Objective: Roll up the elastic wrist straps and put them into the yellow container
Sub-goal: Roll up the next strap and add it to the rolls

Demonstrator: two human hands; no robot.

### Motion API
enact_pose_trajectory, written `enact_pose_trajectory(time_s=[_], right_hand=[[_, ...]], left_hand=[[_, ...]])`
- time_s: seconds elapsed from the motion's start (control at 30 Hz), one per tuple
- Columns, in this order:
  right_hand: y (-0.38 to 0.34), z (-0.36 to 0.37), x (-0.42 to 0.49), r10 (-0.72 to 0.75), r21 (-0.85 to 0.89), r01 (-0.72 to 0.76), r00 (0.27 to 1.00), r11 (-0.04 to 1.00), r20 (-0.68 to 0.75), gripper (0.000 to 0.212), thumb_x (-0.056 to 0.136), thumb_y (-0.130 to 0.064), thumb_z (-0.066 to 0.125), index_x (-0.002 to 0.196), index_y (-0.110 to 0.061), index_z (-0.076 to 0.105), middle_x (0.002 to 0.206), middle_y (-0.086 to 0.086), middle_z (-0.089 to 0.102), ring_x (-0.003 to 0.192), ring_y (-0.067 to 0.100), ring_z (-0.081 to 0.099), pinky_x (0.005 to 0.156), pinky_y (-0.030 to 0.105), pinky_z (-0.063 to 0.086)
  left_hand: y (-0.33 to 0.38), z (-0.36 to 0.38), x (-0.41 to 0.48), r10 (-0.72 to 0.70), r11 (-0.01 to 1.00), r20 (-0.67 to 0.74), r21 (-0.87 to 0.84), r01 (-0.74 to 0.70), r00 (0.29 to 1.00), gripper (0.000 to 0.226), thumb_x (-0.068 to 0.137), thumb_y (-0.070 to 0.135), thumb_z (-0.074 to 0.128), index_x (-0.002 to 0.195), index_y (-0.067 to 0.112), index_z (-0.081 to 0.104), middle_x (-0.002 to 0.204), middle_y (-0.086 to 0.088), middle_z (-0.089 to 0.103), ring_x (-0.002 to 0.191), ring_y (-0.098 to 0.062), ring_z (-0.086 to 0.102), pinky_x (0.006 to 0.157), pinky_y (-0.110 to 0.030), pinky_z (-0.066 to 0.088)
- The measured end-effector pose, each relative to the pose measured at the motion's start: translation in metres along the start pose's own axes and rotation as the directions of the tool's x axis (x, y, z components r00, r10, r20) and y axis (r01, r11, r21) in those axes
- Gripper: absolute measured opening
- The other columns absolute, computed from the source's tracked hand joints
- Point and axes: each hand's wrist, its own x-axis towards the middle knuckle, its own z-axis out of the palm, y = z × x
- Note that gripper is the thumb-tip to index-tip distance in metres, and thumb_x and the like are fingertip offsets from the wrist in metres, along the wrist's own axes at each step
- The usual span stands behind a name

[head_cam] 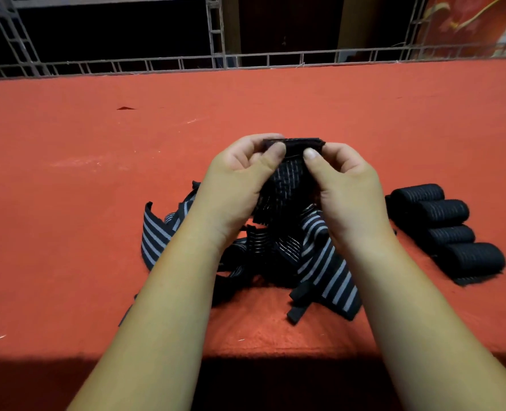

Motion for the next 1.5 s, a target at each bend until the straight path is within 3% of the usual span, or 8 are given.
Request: enact_pose_trajectory(time_s=[0.37,0.6,0.77,0.87,1.03,1.27,1.37,1.5], right_hand=[[-0.123,-0.001,-0.027,-0.226,-0.086,0.228,0.974,0.970,0.030,0.015,0.106,-0.028,0.071,0.098,-0.016,0.071,0.084,-0.002,0.074,0.074,0.007,0.069,0.066,0.026,0.056],[-0.209,0.000,-0.040,-0.327,-0.073,0.329,0.944,0.941,0.035,0.018,0.104,-0.031,0.073,0.094,-0.016,0.069,0.087,-0.002,0.071,0.077,0.007,0.065,0.068,0.028,0.053],[-0.238,-0.002,-0.055,-0.348,-0.051,0.350,0.936,0.935,0.054,0.022,0.103,-0.034,0.073,0.094,-0.014,0.069,0.085,-0.002,0.072,0.078,0.009,0.065,0.070,0.033,0.053],[-0.230,-0.002,-0.061,-0.302,-0.049,0.303,0.952,0.952,0.044,0.026,0.103,-0.038,0.073,0.095,-0.014,0.069,0.084,-0.001,0.071,0.077,0.012,0.064,0.068,0.032,0.051],[-0.177,-0.002,-0.061,-0.051,-0.057,0.057,0.993,0.997,0.107,0.016,0.107,-0.032,0.066,0.102,-0.017,0.069,0.077,-0.003,0.068,0.058,0.011,0.061,0.054,0.028,0.048],[-0.088,0.002,-0.046,0.046,-0.190,-0.022,0.992,0.982,0.121,0.004,0.103,-0.026,0.070,0.101,-0.024,0.073,0.092,0.001,0.071,0.064,0.008,0.065,0.061,0.032,0.052],[-0.060,0.006,-0.036,0.061,-0.178,-0.043,0.994,0.983,0.096,0.005,0.100,-0.030,0.071,0.100,-0.028,0.075,0.104,0.007,0.076,0.082,0.018,0.073,0.073,0.043,0.058],[-0.031,0.010,-0.023,0.080,-0.155,-0.066,0.993,0.986,0.082,0.007,0.097,-0.035,0.068,0.098,-0.036,0.074,0.102,0.009,0.078,0.081,0.021,0.074,0.073,0.046,0.058]], left_hand=[[0.106,0.035,-0.024,0.185,0.979,-0.021,0.097,-0.182,0.983,0.024,0.115,0.017,0.052,0.123,0.010,0.073,0.111,-0.014,0.082,0.099,-0.024,0.079,0.088,-0.041,0.064],[0.194,0.053,-0.040,0.238,0.966,-0.005,0.108,-0.236,0.971,0.024,0.115,0.023,0.052,0.118,0.016,0.075,0.109,-0.008,0.082,0.099,-0.022,0.079,0.084,-0.040,0.063],[0.225,0.057,-0.061,0.200,0.970,-0.027,0.143,-0.194,0.979,0.027,0.115,0.029,0.052,0.122,0.017,0.075,0.105,-0.006,0.082,0.085,-0.019,0.077,0.055,-0.027,0.056],[0.219,0.057,-0.068,0.192,0.973,-0.034,0.133,-0.186,0.981,0.027,0.115,0.028,0.052,0.120,0.017,0.076,0.104,-0.007,0.082,0.084,-0.017,0.077,0.056,-0.028,0.058],[0.164,0.041,-0.059,0.121,0.980,-0.095,0.167,-0.104,0.988,0.026,0.114,0.027,0.054,0.121,0.016,0.077,0.109,-0.010,0.083,0.104,-0.030,0.080,0.089,-0.047,0.063],[0.066,0.010,-0.046,-0.075,0.991,-0.142,0.098,0.089,0.987,0.024,0.113,0.026,0.057,0.113,0.018,0.079,0.107,-0.009,0.083,0.093,-0.023,0.078,0.086,-0.045,0.061],[0.045,0.000,-0.035,-0.069,0.986,-0.178,0.138,0.094,0.982,0.021,0.111,0.033,0.060,0.117,0.023,0.077,0.107,-0.002,0.082,0.090,-0.018,0.077,0.075,-0.042,0.060],[0.027,-0.007,-0.020,-0.015,0.978,-0.200,0.202,0.057,0.980,0.021,0.106,0.047,0.065,0.113,0.032,0.077,0.097,0.008,0.078,0.083,-0.011,0.072,0.068,-0.035,0.054]])
